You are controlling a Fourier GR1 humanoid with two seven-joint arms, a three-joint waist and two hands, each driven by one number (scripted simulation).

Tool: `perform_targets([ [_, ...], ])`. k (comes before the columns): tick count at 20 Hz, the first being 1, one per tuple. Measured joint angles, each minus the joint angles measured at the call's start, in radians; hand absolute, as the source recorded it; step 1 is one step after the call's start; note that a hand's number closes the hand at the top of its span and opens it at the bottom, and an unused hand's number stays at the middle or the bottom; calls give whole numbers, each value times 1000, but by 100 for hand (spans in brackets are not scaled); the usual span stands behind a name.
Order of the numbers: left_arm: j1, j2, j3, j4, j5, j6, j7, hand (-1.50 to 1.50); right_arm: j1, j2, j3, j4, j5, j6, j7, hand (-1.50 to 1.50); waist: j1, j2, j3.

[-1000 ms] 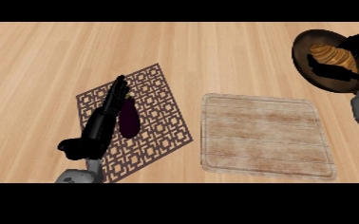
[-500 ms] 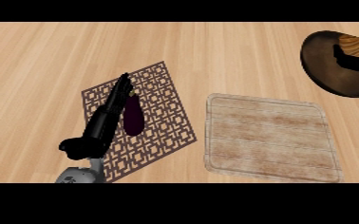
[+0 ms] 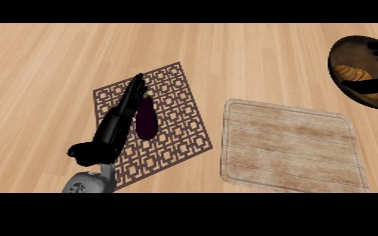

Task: Pick the croissant from the cutting board and place it in the pan

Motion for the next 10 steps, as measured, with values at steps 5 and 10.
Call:
perform_targets([
  [5,-4,-3,-3,-7,-2,3,7,0,-31,2,-29,28,-31,73,-42,-150,-1,1,3],
  [10,-5,-6,4,-4,-4,21,8,0,-44,6,-126,21,-131,100,-134,-150,-19,-2,4],
])
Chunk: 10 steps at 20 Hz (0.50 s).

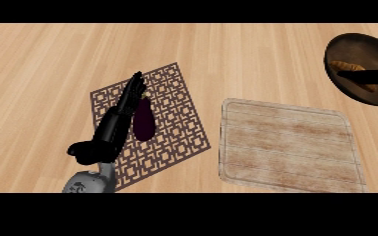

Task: Pick the croissant from the cutting board and place it in the pan

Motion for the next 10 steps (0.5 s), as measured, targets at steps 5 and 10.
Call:
perform_targets([
  [5,14,1,4,2,-1,9,-4,0,12,-56,-86,18,-87,110,-49,-150,-18,-6,-1],
  [10,34,10,14,6,4,5,-17,0,50,-114,-148,46,-156,284,-91,-150,-33,-12,-2],
])
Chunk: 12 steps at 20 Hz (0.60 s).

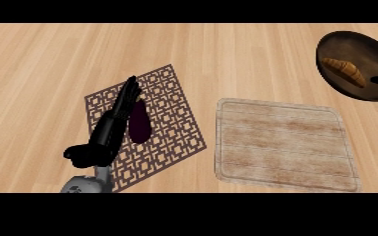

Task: Pick the croissant from the cutting board and place it in the pan

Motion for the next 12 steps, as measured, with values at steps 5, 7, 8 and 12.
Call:
perform_targets([
  [5,1,-1,2,-2,1,1,3,0,60,-48,-14,12,-24,199,-57,-150,-10,-4,0],
  [7,-2,5,14,5,6,0,2,0,97,-57,-12,8,-25,262,-100,-150,-14,-5,0],
  [8,12,6,11,4,6,-5,-10,0,110,-66,-10,6,-25,282,-104,-150,-15,-7,-1],
  [12,18,3,3,-9,4,-4,1,0,156,-72,0,-16,-21,301,-130,-150,-15,-9,0],
])
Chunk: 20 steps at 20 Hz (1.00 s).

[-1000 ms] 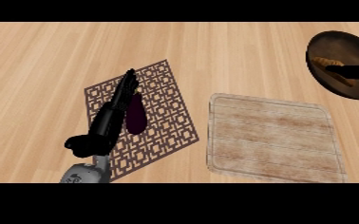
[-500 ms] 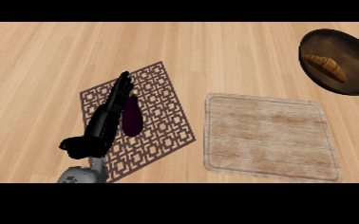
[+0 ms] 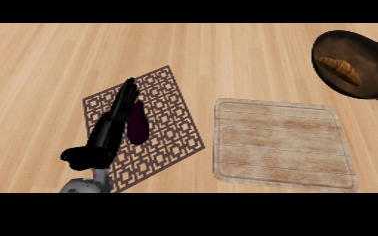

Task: Pick the croissant from the cutting board and place it in the pan

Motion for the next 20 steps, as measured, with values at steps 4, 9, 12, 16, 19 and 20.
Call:
perform_targets([
  [4,-11,-8,-2,19,-11,13,-7,0,33,-6,12,-19,6,-3,-19,-150,-3,0,0],
  [9,-5,3,5,16,-3,0,-8,0,72,4,26,-32,10,-13,-46,-150,-4,-3,0],
  [12,-8,-3,11,35,-2,4,-18,0,94,5,38,-39,16,-20,-61,-150,-8,-4,-1],
  [16,-7,-3,12,40,-3,2,-30,0,102,1,46,-41,20,-39,-68,-150,-6,-4,-1],
  [19,-15,-8,6,29,-6,4,-8,0,102,-13,55,-41,25,-40,-64,-150,-5,-5,-1],
  [20,-9,-3,8,22,-4,1,-7,0,98,-19,57,-40,25,-37,-59,-150,-5,-6,-1],
])
